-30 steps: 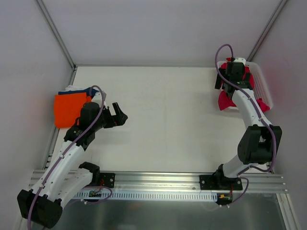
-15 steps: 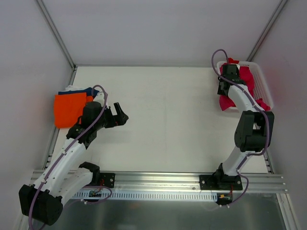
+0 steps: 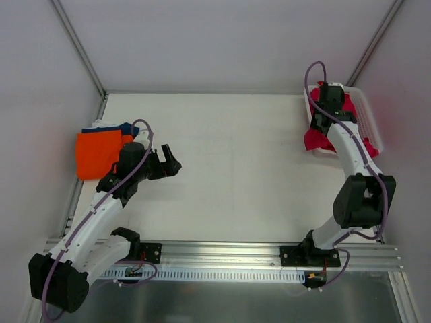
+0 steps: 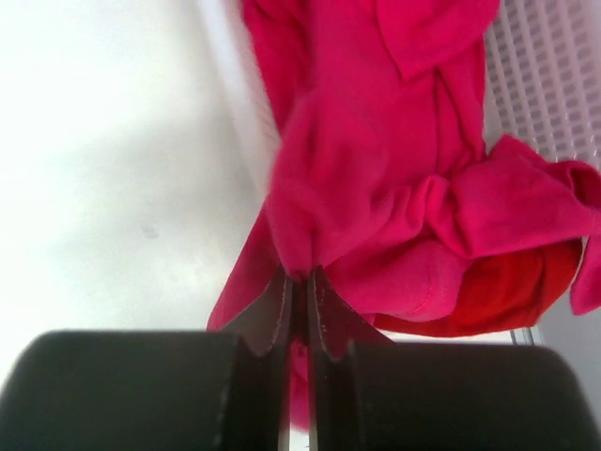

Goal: Fold and stack the t-shirts
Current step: Grab crumpled tshirt from bin with the right arm

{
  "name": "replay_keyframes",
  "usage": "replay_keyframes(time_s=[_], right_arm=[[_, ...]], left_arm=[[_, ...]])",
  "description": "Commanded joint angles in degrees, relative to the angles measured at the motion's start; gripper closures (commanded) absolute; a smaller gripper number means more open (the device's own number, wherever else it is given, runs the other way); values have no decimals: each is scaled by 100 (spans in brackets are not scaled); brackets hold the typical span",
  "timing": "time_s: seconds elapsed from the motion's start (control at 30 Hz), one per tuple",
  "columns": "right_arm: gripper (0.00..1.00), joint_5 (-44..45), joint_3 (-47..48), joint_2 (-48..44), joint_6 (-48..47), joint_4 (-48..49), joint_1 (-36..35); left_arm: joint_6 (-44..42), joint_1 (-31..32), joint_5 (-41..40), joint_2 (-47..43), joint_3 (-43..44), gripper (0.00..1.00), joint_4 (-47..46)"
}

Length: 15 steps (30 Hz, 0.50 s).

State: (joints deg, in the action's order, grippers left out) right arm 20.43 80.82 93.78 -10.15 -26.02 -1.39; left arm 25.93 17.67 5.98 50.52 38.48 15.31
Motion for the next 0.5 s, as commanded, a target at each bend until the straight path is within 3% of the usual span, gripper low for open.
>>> replay_keyframes(time_s=[0.0,0.1,0.23,0.37,0.4,0.47], right_arm=[[99,-1047,679,-1096,-40,-210,-142],[100,-1847,1144,-1527,66,-281,-221],[100,-3855,1910,-1635,355,-298,-230],[100,-5476,2858,-1249,1163,-61,-239],[99,-6245,3157,-1074,1373,-35,-239],[99,-6934,4044,-494,2303,341,-283]], left_arm=[[-27,43,167,36,-77,1,-283],[70,43,280,124,-156,1,-415],[166,35,413,203,-279,1,-573],[228,43,439,230,-385,1,-704],[254,35,483,221,-402,1,-714],[263,43,501,230,-429,1,-757]])
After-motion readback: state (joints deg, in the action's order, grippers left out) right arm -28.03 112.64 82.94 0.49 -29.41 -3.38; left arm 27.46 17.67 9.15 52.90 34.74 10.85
